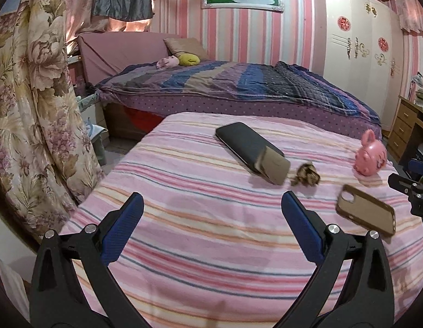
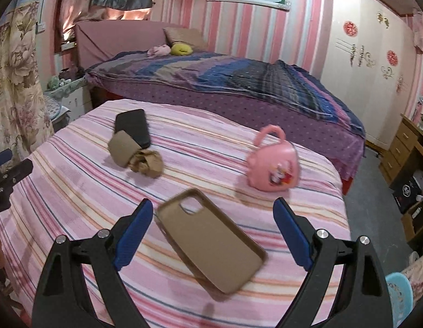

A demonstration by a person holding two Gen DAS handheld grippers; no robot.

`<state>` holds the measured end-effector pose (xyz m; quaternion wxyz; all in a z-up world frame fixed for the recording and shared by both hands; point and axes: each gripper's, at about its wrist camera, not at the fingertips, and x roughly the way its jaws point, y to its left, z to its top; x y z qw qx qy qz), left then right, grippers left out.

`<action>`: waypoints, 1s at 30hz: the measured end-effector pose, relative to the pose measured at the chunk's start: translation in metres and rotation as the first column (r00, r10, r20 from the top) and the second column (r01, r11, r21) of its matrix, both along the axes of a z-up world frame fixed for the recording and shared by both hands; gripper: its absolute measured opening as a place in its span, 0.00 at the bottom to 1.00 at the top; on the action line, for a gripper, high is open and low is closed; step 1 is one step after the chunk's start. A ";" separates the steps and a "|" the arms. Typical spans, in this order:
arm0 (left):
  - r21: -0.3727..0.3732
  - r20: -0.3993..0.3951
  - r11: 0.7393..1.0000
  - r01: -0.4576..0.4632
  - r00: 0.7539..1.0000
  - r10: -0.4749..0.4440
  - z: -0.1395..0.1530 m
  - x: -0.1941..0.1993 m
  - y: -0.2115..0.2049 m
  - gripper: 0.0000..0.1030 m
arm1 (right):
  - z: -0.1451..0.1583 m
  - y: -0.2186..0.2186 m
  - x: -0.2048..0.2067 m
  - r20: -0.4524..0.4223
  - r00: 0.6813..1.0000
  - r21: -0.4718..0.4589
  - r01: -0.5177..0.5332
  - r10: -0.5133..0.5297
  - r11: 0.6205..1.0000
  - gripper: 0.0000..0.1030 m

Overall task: Collect trash
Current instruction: 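Move the left tool back to the bed while the right tool drops its peel, then grasp the tan block with the left tool while the right tool grasps the brown cloth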

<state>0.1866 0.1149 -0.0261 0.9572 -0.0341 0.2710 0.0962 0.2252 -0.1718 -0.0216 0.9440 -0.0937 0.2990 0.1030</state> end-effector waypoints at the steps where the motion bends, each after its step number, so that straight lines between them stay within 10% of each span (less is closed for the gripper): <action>1: -0.004 0.003 1.000 -0.003 1.000 0.003 0.003 0.002 0.005 0.95 | 0.003 0.005 0.004 0.002 1.000 0.007 -0.004 0.004 1.000 0.85; 30: 0.069 -0.038 0.995 -0.075 0.996 0.078 -0.021 0.064 0.052 0.95 | -0.033 0.067 0.078 -0.038 0.998 0.026 -0.057 0.058 0.998 0.85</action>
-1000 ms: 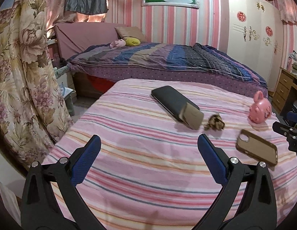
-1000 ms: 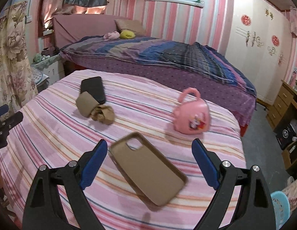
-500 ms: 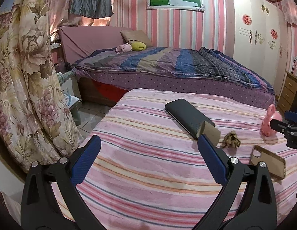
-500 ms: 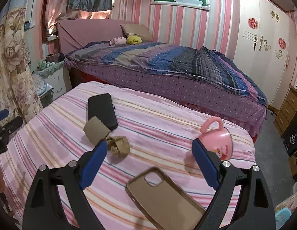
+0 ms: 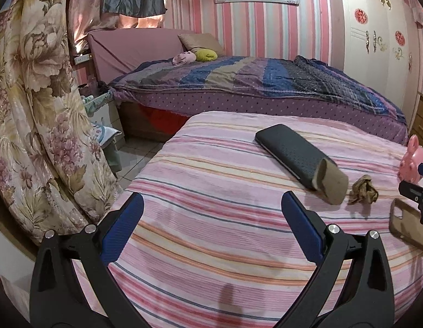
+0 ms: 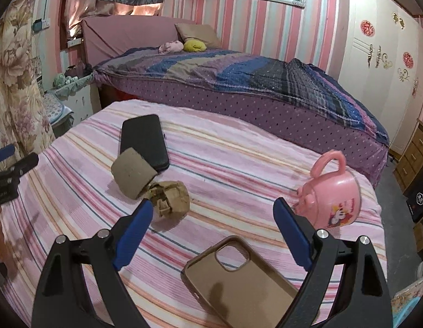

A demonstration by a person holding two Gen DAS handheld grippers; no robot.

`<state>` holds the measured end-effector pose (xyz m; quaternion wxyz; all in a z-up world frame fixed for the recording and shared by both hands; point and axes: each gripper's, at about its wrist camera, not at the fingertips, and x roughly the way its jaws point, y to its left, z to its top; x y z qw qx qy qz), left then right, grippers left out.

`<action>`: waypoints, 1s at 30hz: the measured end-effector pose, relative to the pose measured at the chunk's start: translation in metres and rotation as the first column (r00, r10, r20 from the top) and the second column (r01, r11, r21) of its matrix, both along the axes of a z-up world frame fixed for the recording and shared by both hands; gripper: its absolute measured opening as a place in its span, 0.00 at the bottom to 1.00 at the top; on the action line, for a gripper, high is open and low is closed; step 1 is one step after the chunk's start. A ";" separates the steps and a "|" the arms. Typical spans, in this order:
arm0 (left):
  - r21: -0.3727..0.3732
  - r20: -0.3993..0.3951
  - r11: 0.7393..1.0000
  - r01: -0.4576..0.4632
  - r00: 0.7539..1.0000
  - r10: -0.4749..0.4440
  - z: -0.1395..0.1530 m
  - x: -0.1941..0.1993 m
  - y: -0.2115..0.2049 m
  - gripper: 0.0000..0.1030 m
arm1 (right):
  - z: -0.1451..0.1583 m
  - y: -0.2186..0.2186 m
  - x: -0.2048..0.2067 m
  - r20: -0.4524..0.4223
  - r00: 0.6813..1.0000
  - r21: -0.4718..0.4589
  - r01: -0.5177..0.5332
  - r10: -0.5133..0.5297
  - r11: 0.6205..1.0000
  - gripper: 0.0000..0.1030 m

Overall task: Collect trash
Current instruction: 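Grasp the tan block with the left tool while the right tool grasps the brown cloth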

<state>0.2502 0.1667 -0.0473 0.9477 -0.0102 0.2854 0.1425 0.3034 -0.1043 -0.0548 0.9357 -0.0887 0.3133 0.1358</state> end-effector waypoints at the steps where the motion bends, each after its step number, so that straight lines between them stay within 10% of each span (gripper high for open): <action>1: 0.004 -0.003 1.000 -0.001 1.000 0.001 -0.001 0.001 0.001 0.95 | -0.002 0.001 0.001 -0.005 1.000 0.006 -0.002 0.002 1.000 0.85; 12: -0.015 -0.039 1.000 0.008 0.999 -0.009 -0.014 0.010 0.009 0.95 | -0.035 0.027 0.030 -0.093 0.994 0.017 -0.047 0.049 0.999 0.84; 19: -0.033 -0.048 0.999 0.025 0.999 -0.027 -0.014 0.021 0.007 0.95 | -0.043 0.033 0.040 -0.150 0.984 0.056 -0.090 0.098 0.994 0.36; 30: -0.046 -0.046 0.994 0.096 0.994 -0.098 -0.010 0.040 -0.035 0.95 | -0.018 -0.004 0.022 -0.083 0.996 0.131 -0.032 0.043 0.991 0.21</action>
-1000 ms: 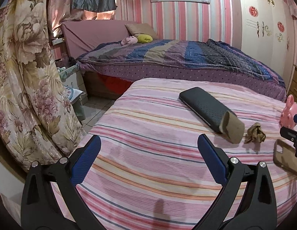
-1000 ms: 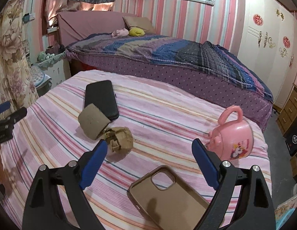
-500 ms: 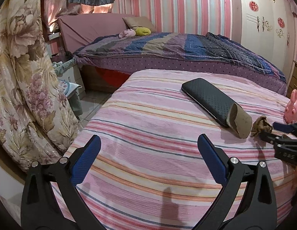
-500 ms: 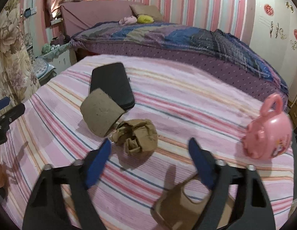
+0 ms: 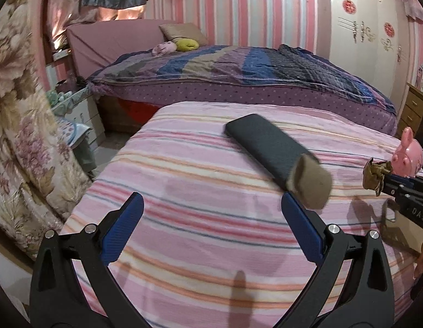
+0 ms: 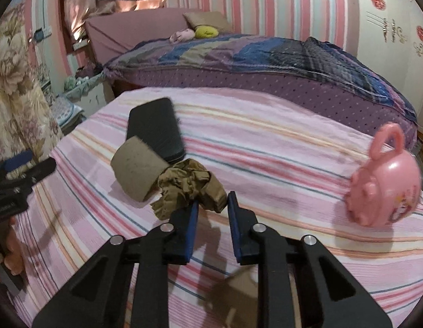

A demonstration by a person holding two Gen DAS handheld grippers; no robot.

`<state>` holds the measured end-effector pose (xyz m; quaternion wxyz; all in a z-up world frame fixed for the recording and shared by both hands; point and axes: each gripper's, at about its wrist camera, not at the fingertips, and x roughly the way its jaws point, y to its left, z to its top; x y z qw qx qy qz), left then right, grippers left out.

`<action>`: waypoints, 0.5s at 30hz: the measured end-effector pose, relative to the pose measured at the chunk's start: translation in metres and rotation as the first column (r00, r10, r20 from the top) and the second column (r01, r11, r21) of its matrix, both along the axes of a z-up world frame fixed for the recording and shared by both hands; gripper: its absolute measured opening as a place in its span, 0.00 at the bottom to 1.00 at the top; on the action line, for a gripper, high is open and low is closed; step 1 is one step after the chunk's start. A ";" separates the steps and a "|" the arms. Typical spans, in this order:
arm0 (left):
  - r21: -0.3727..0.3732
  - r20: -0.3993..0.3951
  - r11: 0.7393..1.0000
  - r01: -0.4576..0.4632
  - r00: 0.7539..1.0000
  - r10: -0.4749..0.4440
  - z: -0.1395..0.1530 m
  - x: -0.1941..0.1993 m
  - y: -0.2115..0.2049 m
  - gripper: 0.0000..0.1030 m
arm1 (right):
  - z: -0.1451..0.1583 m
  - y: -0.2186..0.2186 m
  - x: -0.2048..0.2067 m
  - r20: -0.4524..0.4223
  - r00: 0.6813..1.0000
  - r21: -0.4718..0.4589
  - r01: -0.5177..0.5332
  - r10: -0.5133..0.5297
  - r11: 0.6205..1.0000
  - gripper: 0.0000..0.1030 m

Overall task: Collect trash
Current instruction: 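Grasp the tan block with the left tool while the right tool grasps the brown cloth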

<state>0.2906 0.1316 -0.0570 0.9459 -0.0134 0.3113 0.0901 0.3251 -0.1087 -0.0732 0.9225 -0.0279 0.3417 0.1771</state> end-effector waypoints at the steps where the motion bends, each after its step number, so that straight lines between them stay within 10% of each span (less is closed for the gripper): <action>1: -0.001 0.002 1.000 0.009 1.000 -0.009 0.001 0.002 -0.005 0.95 | 0.000 -0.003 0.001 0.002 1.000 0.000 0.004 -0.004 1.000 0.21; 15: 0.011 -0.107 0.994 0.112 0.988 -0.111 -0.025 0.056 -0.088 0.93 | 0.027 -0.078 -0.013 -0.001 0.993 0.011 0.120 -0.120 0.993 0.21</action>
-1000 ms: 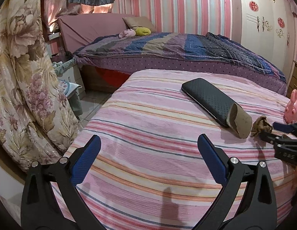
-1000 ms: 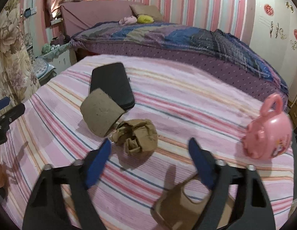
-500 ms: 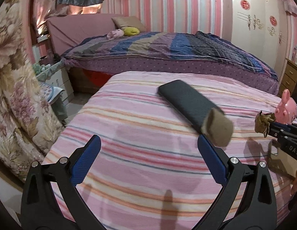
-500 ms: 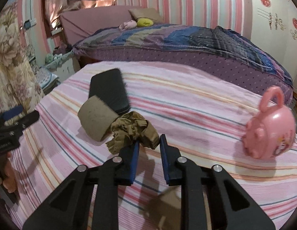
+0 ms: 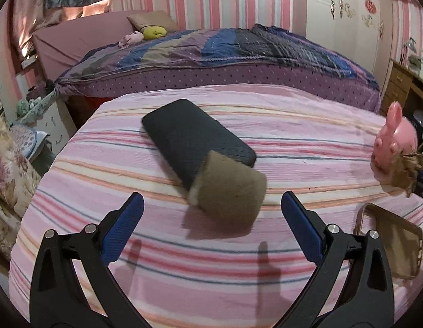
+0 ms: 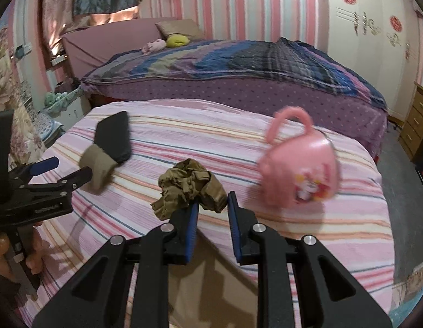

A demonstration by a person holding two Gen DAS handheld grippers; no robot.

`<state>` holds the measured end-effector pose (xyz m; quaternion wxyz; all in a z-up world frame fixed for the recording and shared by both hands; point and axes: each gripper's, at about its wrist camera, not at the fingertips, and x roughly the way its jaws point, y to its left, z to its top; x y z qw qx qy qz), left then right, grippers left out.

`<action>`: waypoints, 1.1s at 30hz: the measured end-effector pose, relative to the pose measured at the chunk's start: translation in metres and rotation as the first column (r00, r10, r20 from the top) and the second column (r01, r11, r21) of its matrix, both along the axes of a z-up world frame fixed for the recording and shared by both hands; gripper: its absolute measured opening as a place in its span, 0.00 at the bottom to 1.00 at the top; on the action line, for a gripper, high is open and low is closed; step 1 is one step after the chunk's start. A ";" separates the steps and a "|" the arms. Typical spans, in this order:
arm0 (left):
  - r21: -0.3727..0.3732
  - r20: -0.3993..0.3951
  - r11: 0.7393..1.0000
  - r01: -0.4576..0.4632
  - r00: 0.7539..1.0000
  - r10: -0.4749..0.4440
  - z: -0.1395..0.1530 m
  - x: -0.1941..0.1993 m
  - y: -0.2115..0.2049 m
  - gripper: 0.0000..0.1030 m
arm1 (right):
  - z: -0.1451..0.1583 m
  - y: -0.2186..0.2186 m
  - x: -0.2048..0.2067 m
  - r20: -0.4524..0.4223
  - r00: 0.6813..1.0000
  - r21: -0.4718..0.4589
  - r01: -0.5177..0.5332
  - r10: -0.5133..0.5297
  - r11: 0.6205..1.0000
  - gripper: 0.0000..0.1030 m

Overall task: Collect trash
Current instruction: 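Grasp the tan block with the left tool while the right tool grasps the brown cloth, then carry the tan block with the left tool while the right tool carries the cloth to the basket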

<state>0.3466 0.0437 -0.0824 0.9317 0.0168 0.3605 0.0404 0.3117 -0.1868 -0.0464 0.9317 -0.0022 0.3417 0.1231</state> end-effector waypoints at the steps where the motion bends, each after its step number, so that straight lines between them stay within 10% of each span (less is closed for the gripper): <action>1: 0.014 -0.013 1.000 0.011 1.000 -0.011 -0.002 0.005 -0.005 0.87 | 0.001 -0.007 -0.001 -0.005 1.000 0.012 0.009 -0.009 1.000 0.21; 9: -0.031 -0.067 0.999 0.040 0.997 -0.042 -0.010 0.015 -0.005 0.54 | 0.004 -0.035 -0.015 -0.015 1.000 -0.016 0.027 -0.027 1.000 0.21; 33: -0.052 0.170 0.996 0.068 0.984 -0.058 0.070 -0.187 -0.034 0.54 | 0.025 -0.074 -0.131 0.083 0.996 -0.138 0.030 -0.019 0.990 0.21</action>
